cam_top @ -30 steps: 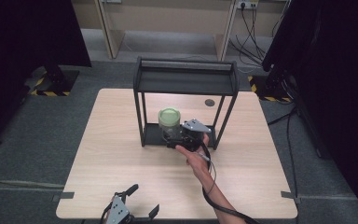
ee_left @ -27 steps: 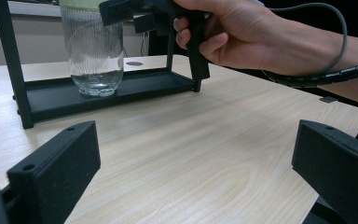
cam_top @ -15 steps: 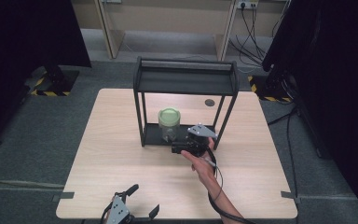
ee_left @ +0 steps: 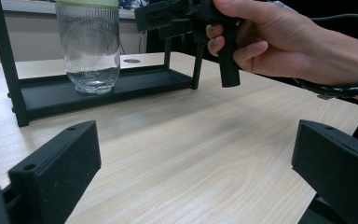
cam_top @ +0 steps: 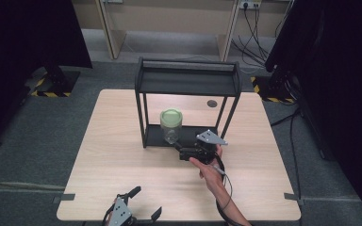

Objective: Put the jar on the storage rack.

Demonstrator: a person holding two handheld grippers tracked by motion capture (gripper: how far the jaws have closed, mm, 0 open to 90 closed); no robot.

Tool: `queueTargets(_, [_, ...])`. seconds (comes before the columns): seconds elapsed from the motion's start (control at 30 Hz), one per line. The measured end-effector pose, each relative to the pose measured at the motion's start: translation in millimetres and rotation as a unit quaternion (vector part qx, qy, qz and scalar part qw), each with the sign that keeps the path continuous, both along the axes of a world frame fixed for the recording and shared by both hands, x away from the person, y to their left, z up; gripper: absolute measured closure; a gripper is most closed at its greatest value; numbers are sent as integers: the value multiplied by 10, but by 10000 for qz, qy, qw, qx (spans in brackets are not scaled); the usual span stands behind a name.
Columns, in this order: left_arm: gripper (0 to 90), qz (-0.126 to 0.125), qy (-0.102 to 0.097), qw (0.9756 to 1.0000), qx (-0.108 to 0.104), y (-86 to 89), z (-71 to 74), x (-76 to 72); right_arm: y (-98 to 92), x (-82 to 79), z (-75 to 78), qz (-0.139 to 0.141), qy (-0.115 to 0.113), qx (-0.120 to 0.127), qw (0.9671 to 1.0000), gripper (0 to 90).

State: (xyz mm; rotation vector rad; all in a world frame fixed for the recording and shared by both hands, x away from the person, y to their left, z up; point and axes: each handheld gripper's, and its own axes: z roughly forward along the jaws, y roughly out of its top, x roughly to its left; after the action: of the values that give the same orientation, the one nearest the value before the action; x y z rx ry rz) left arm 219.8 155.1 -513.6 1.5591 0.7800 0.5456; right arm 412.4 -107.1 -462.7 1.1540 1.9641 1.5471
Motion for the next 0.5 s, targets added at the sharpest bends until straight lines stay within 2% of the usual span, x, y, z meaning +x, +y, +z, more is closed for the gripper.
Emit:
queueTargets(0.3, [6, -21, 16, 10000, 5, -2, -4, 3, -44, -94, -66, 86, 59, -22, 9999, 29])
queueTargets(0.5, [6, -23, 17, 10000, 9, -1, -4, 4, -73, -142, -69, 108, 11, 19, 9999, 31])
